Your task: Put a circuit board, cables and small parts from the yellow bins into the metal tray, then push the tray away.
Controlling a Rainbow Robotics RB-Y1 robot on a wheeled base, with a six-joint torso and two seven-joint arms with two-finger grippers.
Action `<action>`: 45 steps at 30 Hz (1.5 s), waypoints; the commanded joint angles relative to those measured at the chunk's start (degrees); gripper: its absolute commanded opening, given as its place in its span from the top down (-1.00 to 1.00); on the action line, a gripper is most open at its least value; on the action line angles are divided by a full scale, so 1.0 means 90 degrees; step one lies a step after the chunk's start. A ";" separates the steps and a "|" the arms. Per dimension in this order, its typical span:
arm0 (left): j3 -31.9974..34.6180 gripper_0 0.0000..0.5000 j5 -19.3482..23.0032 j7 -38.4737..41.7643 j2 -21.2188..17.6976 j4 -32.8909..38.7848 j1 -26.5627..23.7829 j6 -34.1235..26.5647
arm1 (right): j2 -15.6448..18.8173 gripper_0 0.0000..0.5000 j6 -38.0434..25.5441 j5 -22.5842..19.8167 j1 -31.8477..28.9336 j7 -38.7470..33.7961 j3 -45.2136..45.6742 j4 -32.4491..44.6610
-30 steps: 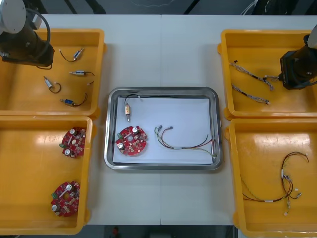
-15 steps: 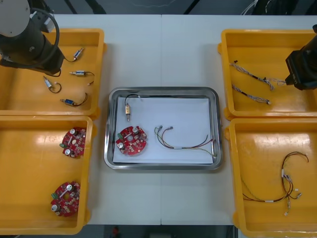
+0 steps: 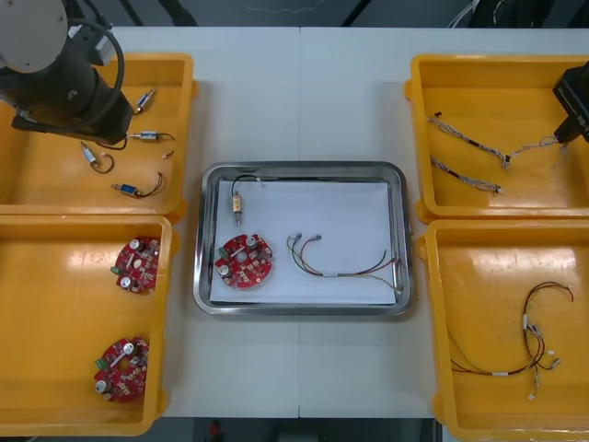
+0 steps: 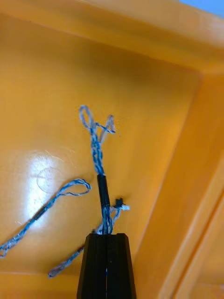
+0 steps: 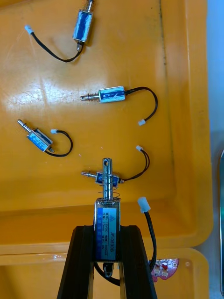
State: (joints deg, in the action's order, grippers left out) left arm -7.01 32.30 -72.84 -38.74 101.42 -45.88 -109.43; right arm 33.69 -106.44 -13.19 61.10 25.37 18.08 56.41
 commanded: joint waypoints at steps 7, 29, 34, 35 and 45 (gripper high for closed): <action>0.0281 1.00 0.0092 0.0524 0.0174 0.0323 0.0029 -0.0063 | 0.0299 1.00 -0.0395 -0.0155 -0.0353 0.1205 -0.0144 0.1857; 0.0320 1.00 0.0170 0.0495 0.0174 0.0323 0.0029 -0.0063 | 0.0651 1.00 -0.0395 -0.2020 -0.0900 0.3236 -0.1482 0.4084; 0.0330 1.00 0.0170 0.0505 0.0174 0.0323 0.0029 -0.0063 | 0.0670 1.00 -0.0395 -0.2538 -0.1056 0.3734 -0.1560 0.4660; 0.0330 1.00 0.0180 0.0505 0.0174 0.0323 0.0029 -0.0063 | 0.0670 1.00 -0.0395 -0.2655 -0.1105 0.3861 -0.1550 0.4826; 0.0379 1.00 0.0200 0.0485 0.0174 0.0323 0.0029 -0.0063 | 0.0739 1.00 -0.0395 -0.3632 -0.1437 0.4984 -0.1668 0.5949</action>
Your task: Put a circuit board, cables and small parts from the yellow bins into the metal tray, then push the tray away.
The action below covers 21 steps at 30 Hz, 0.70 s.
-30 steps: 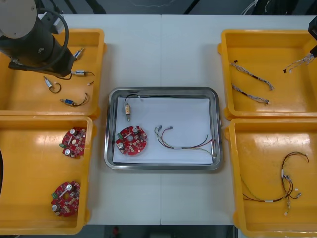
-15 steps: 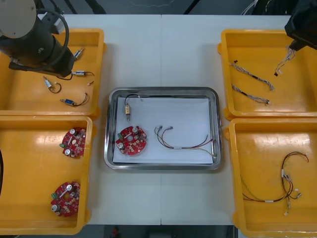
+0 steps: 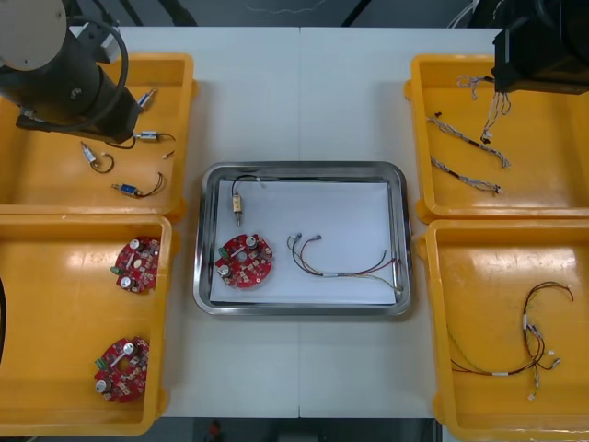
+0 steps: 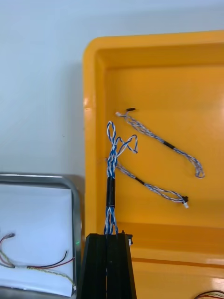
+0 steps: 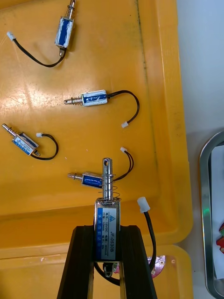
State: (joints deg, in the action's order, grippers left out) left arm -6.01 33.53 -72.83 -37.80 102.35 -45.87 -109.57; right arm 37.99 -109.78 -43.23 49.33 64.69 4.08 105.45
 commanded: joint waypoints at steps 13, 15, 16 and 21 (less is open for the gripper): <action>0.0326 1.00 0.0054 0.0446 0.0070 0.0220 0.0028 -0.0048 | 0.0046 1.00 -0.0024 -0.0714 -0.0149 0.1542 -0.1361 0.1419; 0.0326 1.00 0.0044 0.0446 0.0070 0.0220 0.0028 -0.0048 | -0.0022 1.00 -0.0024 -0.0606 -0.0149 0.1962 -0.1576 0.1526; 0.0336 0.99 0.0044 0.0436 0.0070 0.0220 0.0028 -0.0048 | -0.0052 1.00 -0.0024 -0.0548 -0.0149 0.2119 -0.1693 0.1604; 0.0346 1.00 0.0024 0.0427 0.0070 0.0220 0.0028 -0.0048 | -0.0169 1.00 -0.0024 -0.0411 -0.0149 0.2617 -0.2103 0.1721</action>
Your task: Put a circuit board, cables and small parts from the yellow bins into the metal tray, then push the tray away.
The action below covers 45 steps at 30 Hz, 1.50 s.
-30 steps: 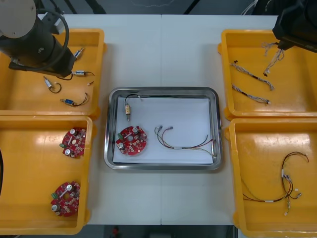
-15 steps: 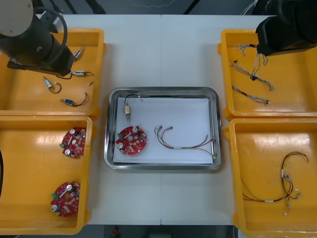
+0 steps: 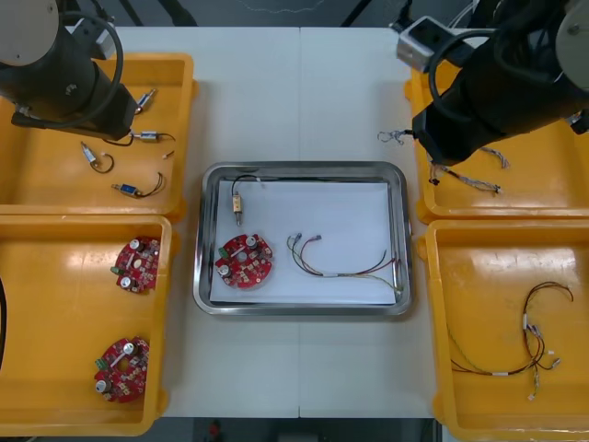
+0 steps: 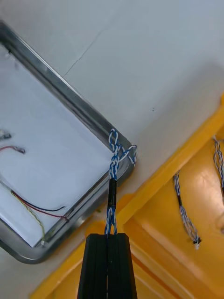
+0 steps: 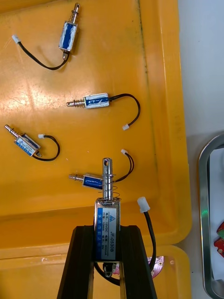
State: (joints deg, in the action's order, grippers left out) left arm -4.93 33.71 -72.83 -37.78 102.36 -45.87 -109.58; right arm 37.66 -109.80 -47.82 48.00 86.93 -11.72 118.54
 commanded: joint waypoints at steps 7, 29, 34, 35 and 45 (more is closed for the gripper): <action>0.0245 0.99 -0.0005 0.0417 0.0067 0.0219 0.0028 -0.0047 | -0.0278 1.00 0.0090 0.0226 -0.0011 0.1024 -0.0729 0.0247; 0.0275 1.00 -0.0034 0.0358 0.0067 0.0219 0.0028 -0.0047 | -0.0678 1.00 0.1809 0.1837 -0.0431 0.2528 -0.2653 -0.0925; 0.0275 1.00 -0.0044 0.0358 0.0067 0.0219 0.0038 -0.0047 | -0.0678 1.00 0.2219 0.2013 -0.0489 0.2645 -0.2975 -0.1315; 0.0275 1.00 -0.0044 0.0358 0.0067 0.0219 0.0028 -0.0047 | -0.0678 1.00 0.2258 0.2042 -0.0489 0.2665 -0.2994 -0.1364; 0.0275 1.00 -0.0044 0.0329 0.0067 0.0219 0.0028 -0.0047 | -0.0727 -0.15 0.2600 0.2335 -0.0597 0.2811 -0.3033 -0.1755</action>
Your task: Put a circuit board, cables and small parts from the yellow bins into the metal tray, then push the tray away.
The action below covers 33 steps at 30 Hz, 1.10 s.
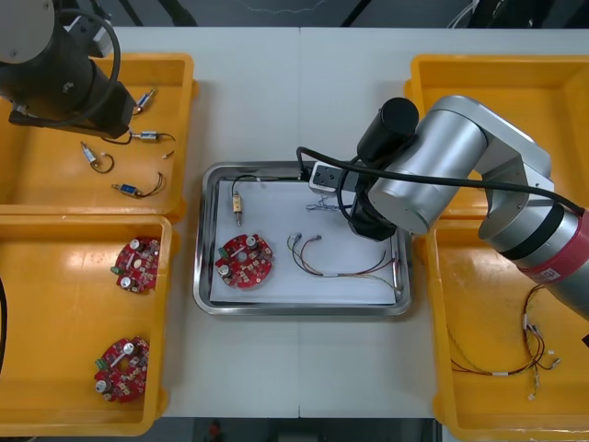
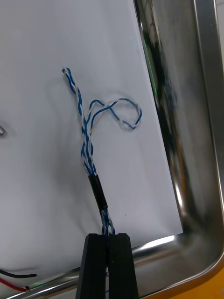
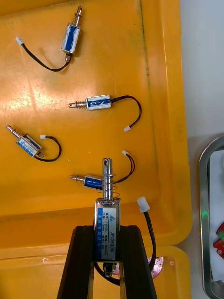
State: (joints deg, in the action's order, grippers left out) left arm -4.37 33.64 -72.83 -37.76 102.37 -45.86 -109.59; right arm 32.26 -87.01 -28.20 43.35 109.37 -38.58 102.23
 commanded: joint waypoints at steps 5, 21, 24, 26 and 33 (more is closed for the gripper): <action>0.0212 0.99 -0.0036 0.0319 0.0065 0.0217 0.0028 -0.0045 | -0.0127 -1.00 0.0069 0.0213 -0.0139 0.0329 -0.0049 0.0058; 0.0251 1.00 0.0032 0.0251 0.0065 0.0217 0.0037 -0.0045 | -0.0273 -1.00 -0.0371 0.0223 -0.0119 0.0329 0.0224 0.0116; 0.0280 1.00 0.0071 0.0251 0.0065 0.0207 0.0037 -0.0045 | -0.0283 -1.00 -0.0781 0.0223 -0.0080 0.0270 0.0371 0.0253; 0.0280 1.00 0.0081 0.0251 0.0065 0.0217 0.0037 -0.0045 | -0.0293 -1.00 -0.1181 0.0223 -0.0041 0.0231 0.0556 0.0409; 0.0280 1.00 0.0081 0.0261 0.0065 0.0217 0.0037 -0.0045 | -0.0459 -1.00 -0.2554 -0.0188 0.0203 0.0114 0.1455 0.0546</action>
State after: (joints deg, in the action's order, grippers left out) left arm -3.72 33.88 -72.83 -37.76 102.38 -45.86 -109.60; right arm 29.80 -106.06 -27.89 42.70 109.38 -30.70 105.32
